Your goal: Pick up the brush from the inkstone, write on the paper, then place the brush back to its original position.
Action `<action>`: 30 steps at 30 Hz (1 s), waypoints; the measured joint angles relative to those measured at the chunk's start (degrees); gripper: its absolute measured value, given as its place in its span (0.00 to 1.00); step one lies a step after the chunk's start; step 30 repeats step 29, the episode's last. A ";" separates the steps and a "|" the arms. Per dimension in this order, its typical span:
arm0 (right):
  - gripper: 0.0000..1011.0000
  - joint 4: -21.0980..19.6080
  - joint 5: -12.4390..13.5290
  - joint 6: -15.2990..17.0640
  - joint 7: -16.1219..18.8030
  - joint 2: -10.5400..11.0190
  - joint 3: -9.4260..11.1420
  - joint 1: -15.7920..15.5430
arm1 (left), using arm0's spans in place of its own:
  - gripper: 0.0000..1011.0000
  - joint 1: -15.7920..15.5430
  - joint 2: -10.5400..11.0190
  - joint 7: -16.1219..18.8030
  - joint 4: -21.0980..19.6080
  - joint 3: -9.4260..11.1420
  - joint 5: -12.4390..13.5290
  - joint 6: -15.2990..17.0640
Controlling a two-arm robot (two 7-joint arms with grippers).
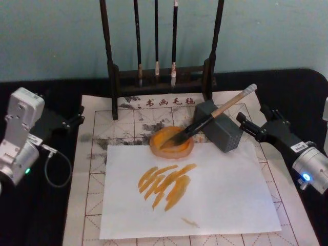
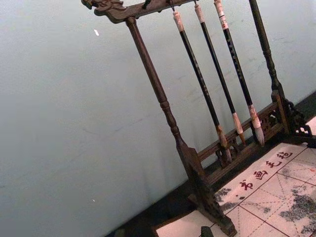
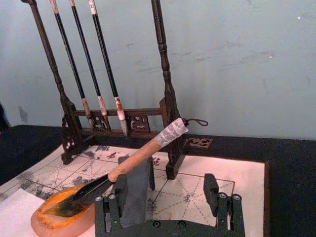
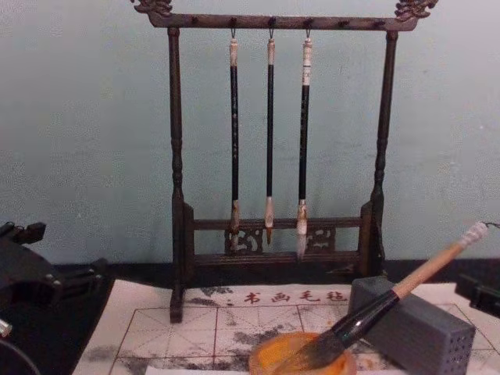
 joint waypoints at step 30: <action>0.99 0.00 0.06 0.00 0.02 0.00 0.00 0.00 | 0.99 0.00 0.00 0.00 0.00 0.00 0.00 0.00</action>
